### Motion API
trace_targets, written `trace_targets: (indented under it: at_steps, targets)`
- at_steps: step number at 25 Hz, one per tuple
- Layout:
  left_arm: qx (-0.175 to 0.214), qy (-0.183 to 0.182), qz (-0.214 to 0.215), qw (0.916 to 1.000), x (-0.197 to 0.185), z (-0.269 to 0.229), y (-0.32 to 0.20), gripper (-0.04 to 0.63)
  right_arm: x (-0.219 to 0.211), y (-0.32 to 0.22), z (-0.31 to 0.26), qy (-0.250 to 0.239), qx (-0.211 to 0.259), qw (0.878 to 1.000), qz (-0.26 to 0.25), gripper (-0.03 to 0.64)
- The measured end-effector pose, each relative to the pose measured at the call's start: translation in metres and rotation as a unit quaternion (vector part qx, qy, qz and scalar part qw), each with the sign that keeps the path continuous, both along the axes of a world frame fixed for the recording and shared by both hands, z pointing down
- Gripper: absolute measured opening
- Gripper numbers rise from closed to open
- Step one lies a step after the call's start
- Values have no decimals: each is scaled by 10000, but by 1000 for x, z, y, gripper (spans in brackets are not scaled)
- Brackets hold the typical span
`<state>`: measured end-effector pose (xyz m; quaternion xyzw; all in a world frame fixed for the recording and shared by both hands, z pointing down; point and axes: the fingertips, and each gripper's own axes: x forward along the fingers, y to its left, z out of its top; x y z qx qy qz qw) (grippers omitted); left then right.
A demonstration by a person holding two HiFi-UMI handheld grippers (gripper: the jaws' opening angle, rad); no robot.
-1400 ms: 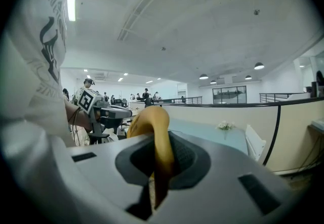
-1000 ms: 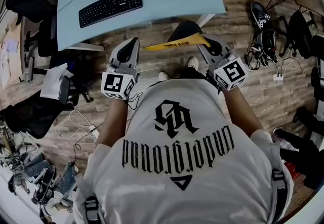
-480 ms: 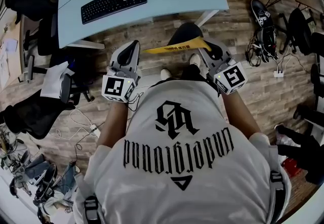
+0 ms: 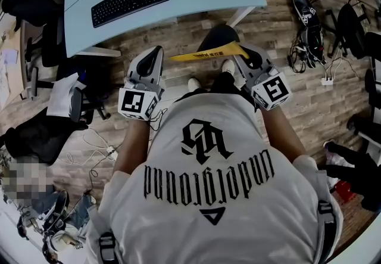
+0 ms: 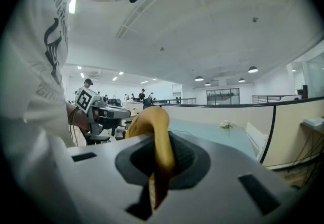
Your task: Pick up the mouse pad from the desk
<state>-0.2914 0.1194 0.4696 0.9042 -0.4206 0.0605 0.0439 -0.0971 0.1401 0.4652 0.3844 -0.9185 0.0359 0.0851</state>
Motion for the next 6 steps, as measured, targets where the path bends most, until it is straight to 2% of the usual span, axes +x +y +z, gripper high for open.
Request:
trace_targets:
  at_steps: [6]
  targets:
    - [-17,14,9,10000,4,-1,-4,8,5,-5,-1,-13,-6,10000,32,24]
